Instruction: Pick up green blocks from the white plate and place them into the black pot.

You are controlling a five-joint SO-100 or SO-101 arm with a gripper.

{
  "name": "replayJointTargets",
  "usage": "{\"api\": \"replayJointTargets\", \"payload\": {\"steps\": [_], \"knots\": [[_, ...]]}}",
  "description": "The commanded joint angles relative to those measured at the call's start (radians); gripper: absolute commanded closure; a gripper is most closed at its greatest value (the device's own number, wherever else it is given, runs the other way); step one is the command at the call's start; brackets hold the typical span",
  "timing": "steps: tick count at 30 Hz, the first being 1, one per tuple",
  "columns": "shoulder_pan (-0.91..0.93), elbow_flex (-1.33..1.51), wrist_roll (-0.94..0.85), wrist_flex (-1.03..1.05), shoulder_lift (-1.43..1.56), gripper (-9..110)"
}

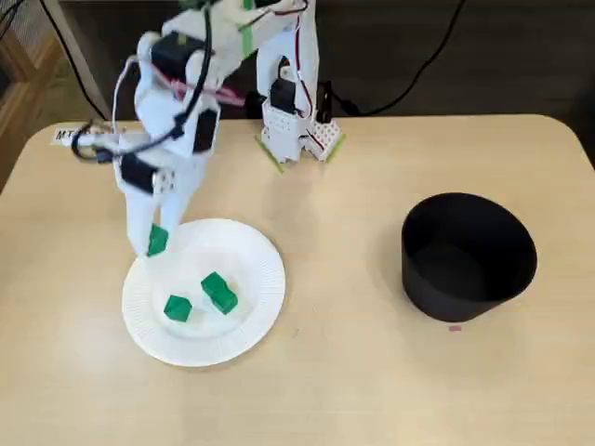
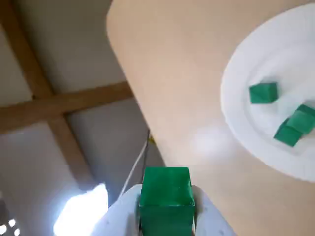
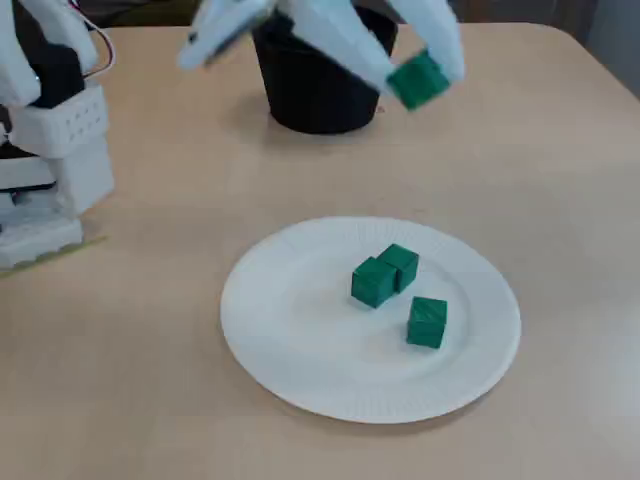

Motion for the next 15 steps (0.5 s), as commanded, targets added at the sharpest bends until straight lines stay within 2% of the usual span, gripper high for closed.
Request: {"api": "replayJointTargets", "payload": {"steps": [1,5,8,12,15], "knots": [[-0.275,0.123,0.057,-0.112,0.233,104],[-0.640,0.396,0.110,-0.377,0.385,104],[-0.841,0.508,0.055,-0.511,0.391,104],[-0.989,0.698,0.014,-0.750,0.371,104],[-1.035,0.732,-0.046,-0.819,0.265,104]]}}
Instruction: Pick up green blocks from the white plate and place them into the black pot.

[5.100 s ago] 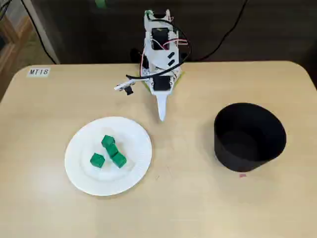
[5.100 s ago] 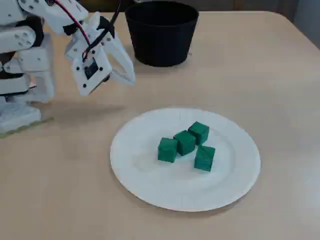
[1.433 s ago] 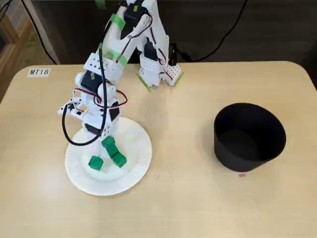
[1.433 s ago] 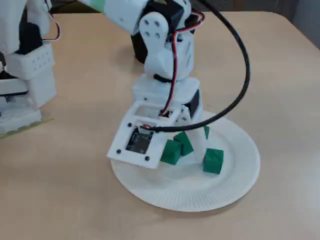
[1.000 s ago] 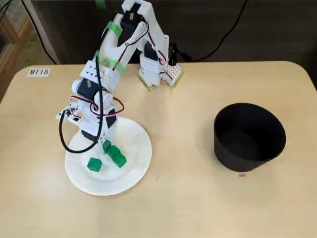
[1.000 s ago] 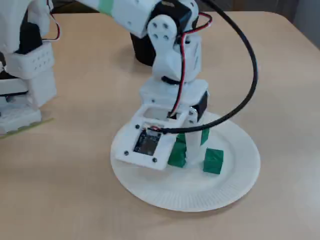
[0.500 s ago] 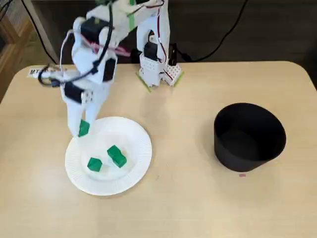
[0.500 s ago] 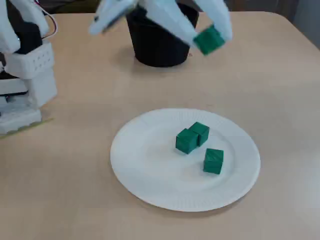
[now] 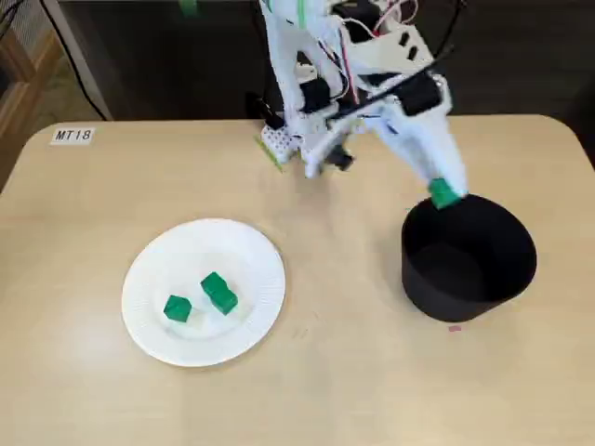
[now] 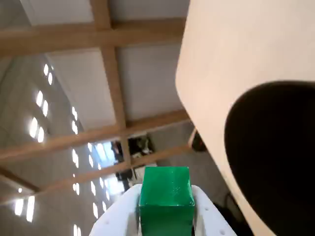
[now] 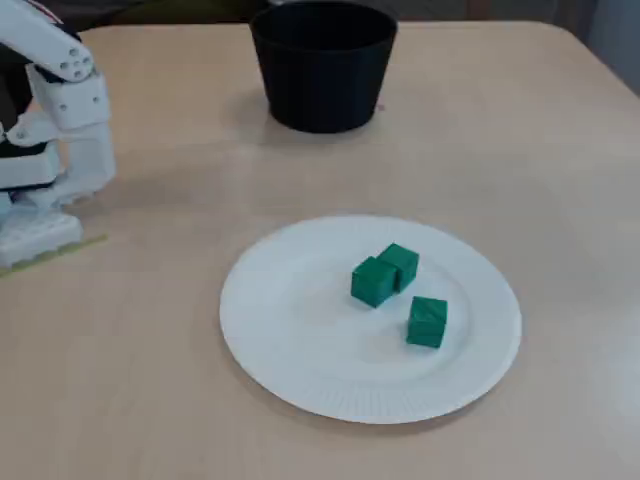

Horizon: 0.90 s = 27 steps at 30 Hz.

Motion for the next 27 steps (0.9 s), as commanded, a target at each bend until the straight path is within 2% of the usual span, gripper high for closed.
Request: {"api": "replayJointTargets", "payload": {"steps": [1,10,14,18,21,24,27], "knots": [[-0.048,0.006,-0.066,-0.084,-0.098,104],[-0.046,-0.052,-0.124,-0.107,-0.262,104],[-0.034,-0.097,-0.172,-0.020,-0.265,82],[-0.029,-0.190,-0.221,0.101,-0.295,74],[-0.025,-0.238,-0.232,0.147,-0.305,79],[0.003,-0.337,-0.206,0.305,-0.311,104],[0.081,-0.489,-0.187,0.560,-0.313,104]]}}
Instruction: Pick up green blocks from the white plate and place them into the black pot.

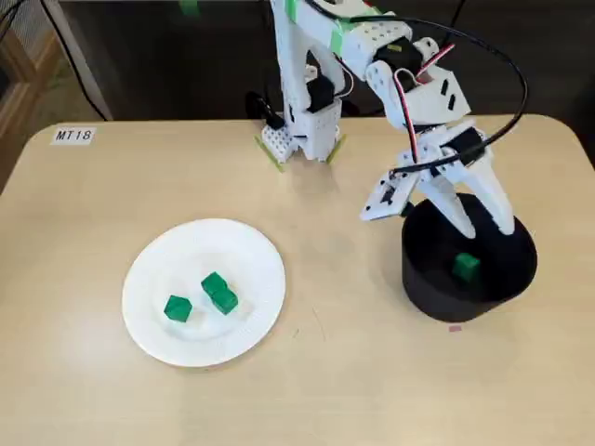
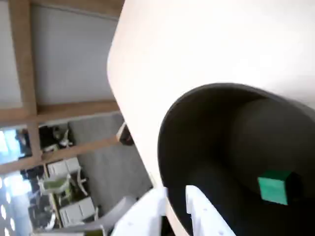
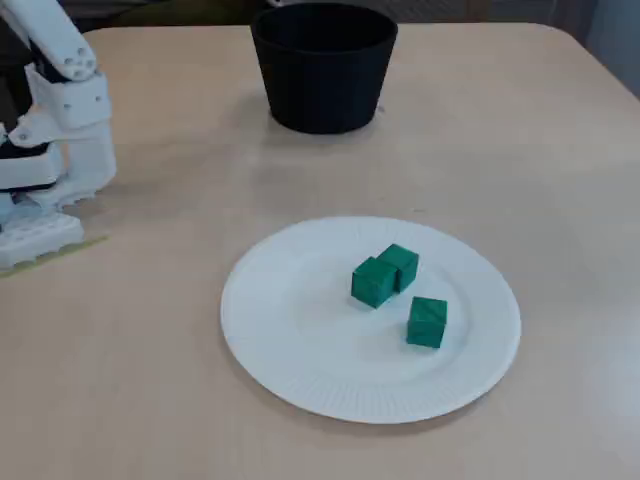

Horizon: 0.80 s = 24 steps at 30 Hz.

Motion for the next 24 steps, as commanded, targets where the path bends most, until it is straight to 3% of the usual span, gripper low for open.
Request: {"api": "replayJointTargets", "payload": {"steps": [1,10,14,20,24], "knots": [[0.107,-0.204,0.023,0.281,0.005,104],[0.678,-0.268,0.123,0.693,0.055,104],[0.908,-0.215,0.071,0.699,-0.025,104],[1.081,-0.242,0.005,0.637,-0.267,103],[1.131,-0.345,-0.029,0.621,-0.402,93]]}}
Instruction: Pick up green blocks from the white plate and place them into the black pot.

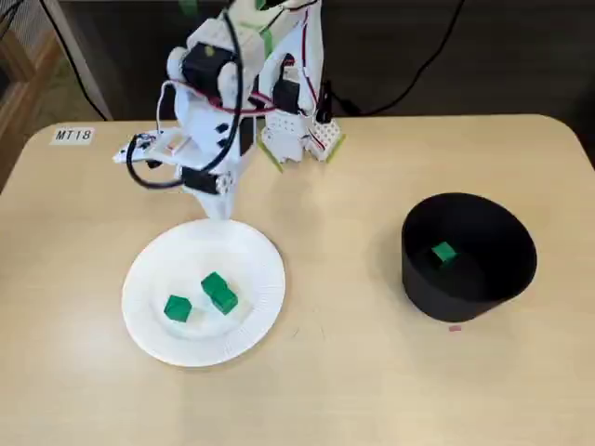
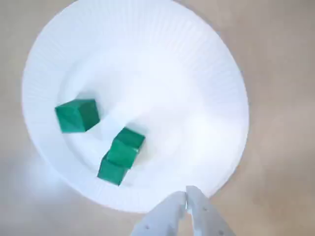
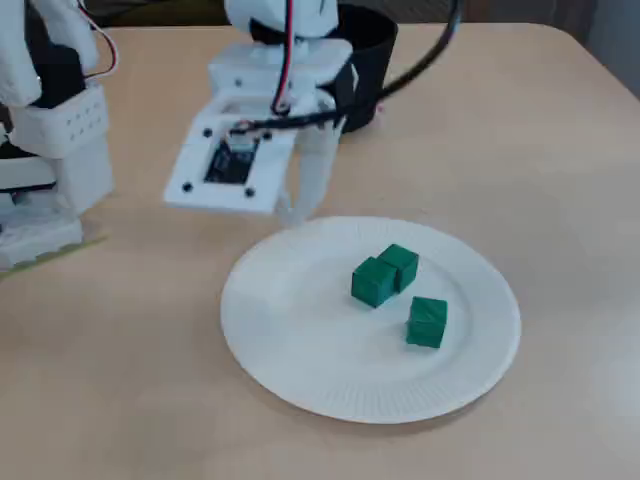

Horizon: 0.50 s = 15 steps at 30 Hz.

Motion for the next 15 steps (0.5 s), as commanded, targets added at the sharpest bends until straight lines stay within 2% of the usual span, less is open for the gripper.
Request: {"api": "replayJointTargets", "payload": {"steps": [1,5,15], "knots": [[0.035,-0.114,-0.035,-0.028,-0.066,87],[0.055,-0.193,-0.052,-0.048,-0.133,73],[0.034,-0.598,-0.101,0.110,-0.485,70]]}}
